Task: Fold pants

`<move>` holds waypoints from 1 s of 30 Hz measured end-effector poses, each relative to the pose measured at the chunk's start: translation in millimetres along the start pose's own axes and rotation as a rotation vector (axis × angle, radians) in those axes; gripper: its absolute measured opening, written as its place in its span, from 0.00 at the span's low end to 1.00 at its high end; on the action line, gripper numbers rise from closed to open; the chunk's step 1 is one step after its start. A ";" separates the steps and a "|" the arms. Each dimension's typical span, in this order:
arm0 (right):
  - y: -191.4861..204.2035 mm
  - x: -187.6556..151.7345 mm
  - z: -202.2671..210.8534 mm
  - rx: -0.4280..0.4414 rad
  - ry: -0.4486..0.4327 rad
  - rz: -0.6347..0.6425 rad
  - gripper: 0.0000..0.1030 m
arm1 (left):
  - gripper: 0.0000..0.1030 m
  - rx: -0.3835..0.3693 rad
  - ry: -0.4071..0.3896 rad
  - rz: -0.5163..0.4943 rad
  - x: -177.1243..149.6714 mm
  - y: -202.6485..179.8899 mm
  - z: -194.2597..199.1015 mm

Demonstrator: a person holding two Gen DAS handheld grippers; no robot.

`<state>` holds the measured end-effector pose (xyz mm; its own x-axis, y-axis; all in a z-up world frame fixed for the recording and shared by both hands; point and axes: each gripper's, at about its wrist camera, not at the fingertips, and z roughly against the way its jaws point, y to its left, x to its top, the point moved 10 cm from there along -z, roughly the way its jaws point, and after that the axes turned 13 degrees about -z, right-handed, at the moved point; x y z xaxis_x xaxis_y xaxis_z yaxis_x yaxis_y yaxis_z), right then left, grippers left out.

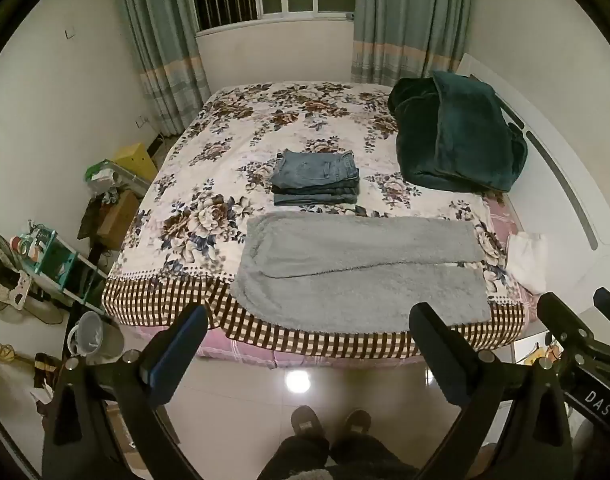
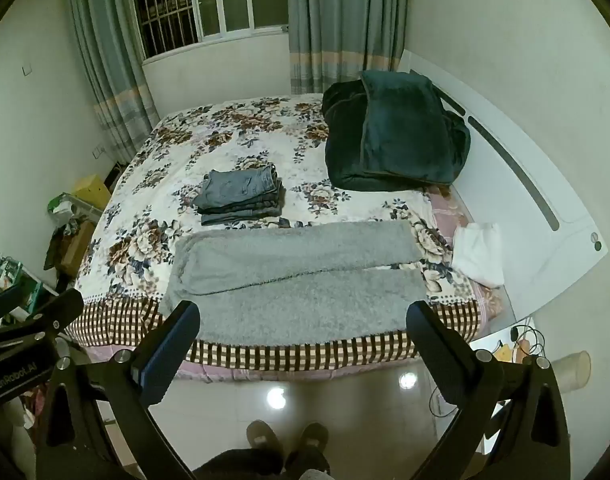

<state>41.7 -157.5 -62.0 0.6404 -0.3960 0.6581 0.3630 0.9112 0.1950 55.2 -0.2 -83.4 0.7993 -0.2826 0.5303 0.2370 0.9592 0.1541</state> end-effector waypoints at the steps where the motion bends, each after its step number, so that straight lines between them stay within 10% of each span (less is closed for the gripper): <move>1: -0.1 -0.2 -0.1 -0.003 0.001 0.003 1.00 | 1.00 0.000 0.000 0.000 0.1 -0.3 -0.1; 30: 3.6 -7.5 4.4 -0.009 0.009 0.009 1.00 | 1.00 -0.008 0.000 0.000 3.3 -2.9 3.1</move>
<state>35.2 -150.7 -63.1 0.6498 -0.3891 0.6529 0.3634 0.9135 0.1827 55.4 -3.9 -79.5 0.7990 -0.2827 0.5306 0.2415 0.9591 0.1473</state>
